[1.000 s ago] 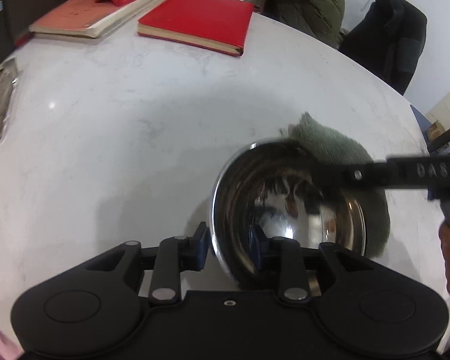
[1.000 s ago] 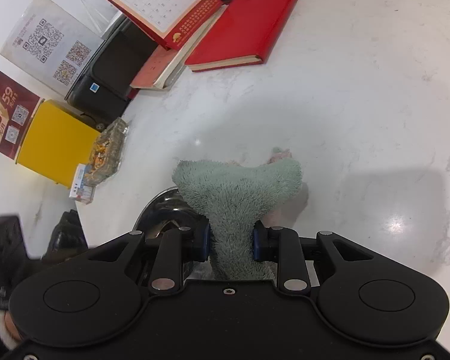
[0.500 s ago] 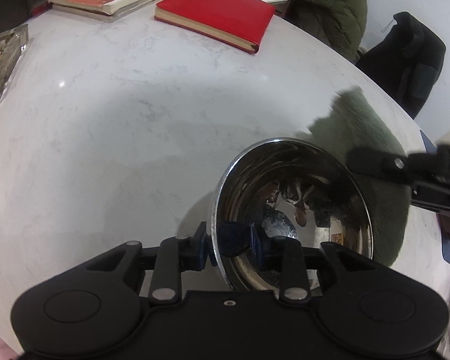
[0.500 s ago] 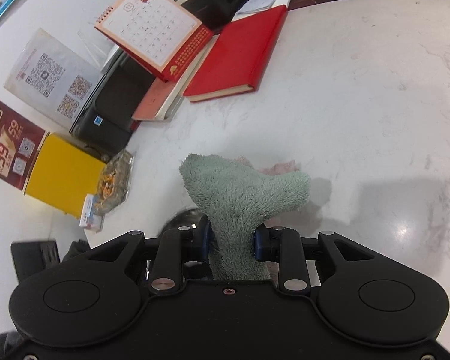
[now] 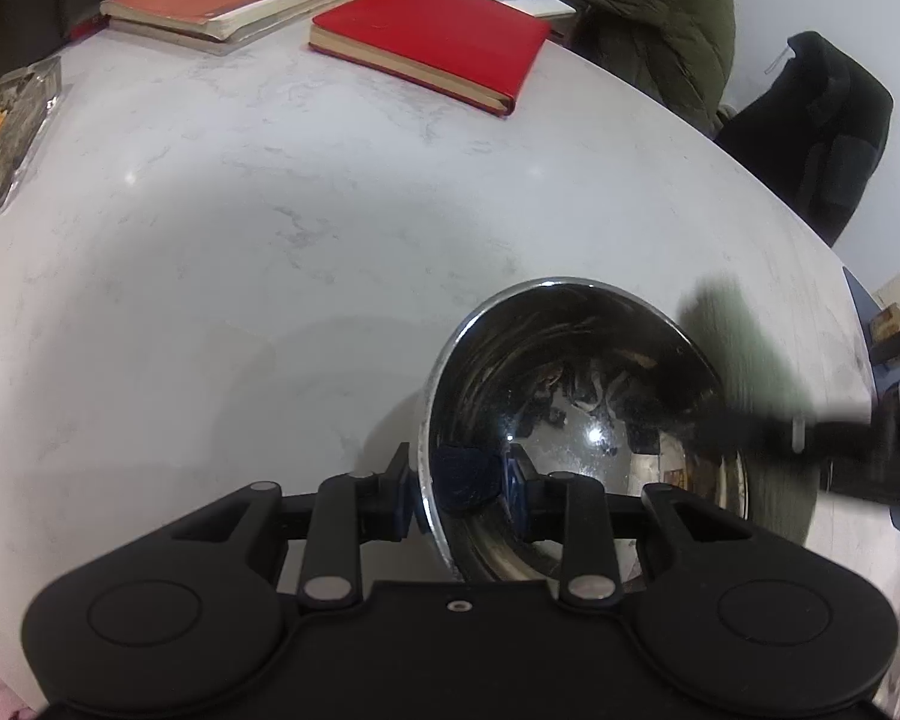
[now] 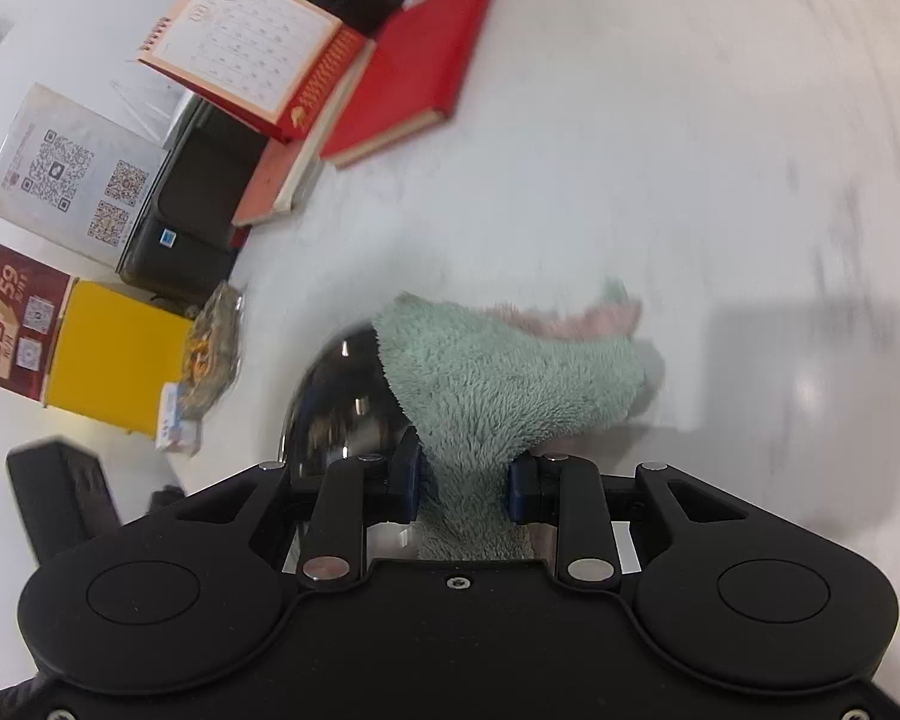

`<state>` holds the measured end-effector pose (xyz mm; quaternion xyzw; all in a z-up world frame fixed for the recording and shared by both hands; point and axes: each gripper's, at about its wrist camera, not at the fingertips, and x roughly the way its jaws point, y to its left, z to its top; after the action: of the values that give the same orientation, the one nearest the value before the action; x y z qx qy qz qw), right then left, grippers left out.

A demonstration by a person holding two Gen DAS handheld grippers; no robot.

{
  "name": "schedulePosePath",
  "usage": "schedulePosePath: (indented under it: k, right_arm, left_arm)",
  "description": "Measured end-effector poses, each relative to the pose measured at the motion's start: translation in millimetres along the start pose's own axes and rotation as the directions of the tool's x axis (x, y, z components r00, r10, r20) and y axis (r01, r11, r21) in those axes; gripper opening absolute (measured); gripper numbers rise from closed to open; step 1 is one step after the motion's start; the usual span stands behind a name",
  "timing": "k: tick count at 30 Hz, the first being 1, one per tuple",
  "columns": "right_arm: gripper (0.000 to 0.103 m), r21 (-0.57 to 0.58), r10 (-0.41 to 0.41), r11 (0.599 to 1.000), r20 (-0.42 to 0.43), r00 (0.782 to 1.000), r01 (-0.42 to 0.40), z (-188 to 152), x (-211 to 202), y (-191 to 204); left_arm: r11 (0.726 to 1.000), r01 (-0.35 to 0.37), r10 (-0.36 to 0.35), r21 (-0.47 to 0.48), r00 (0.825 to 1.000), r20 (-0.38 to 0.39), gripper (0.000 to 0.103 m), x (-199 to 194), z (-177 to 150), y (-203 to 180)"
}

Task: Clean bowl
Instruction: 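Rub the green cloth along the bowl's outer wall with the right gripper while the left holds the rim, then wipe the cloth around the bowl's outer base with the right gripper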

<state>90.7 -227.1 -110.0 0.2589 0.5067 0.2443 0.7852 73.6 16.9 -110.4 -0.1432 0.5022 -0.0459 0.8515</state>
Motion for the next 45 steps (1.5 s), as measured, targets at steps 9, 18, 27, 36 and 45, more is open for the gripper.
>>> schedulePosePath:
  k: [9,18,27,36,45]
  right_arm:
    - [0.026,0.029,-0.002,1.000,-0.058,0.998,0.004,-17.6,2.5,-8.0]
    - [0.026,-0.014,-0.002,1.000,-0.025,1.000,0.001,12.5,16.5,3.3]
    - [0.026,-0.018,-0.045,0.999,-0.108,0.993,0.044,-23.6,8.7,0.6]
    - [0.026,-0.034,-0.042,0.999,-0.014,0.999,0.041,-2.5,2.7,8.8]
    - [0.026,0.011,-0.027,1.000,-0.010,1.000,0.027,-14.0,-12.7,2.8]
  left_arm:
    - [1.000,0.002,-0.002,0.001,1.000,0.003,0.029,0.0,-0.3,-0.6]
    - [1.000,0.003,-0.003,0.013,1.000,-0.007,0.030,0.8,1.7,-1.6]
    - [1.000,-0.005,0.005,0.028,1.000,0.008,0.031,0.2,0.0,-4.5]
    - [1.000,-0.011,0.011,0.021,1.000,0.008,0.031,1.1,-0.7,-5.5]
    - [1.000,-0.018,0.018,-0.022,1.000,0.021,0.031,1.3,-2.2,-5.8]
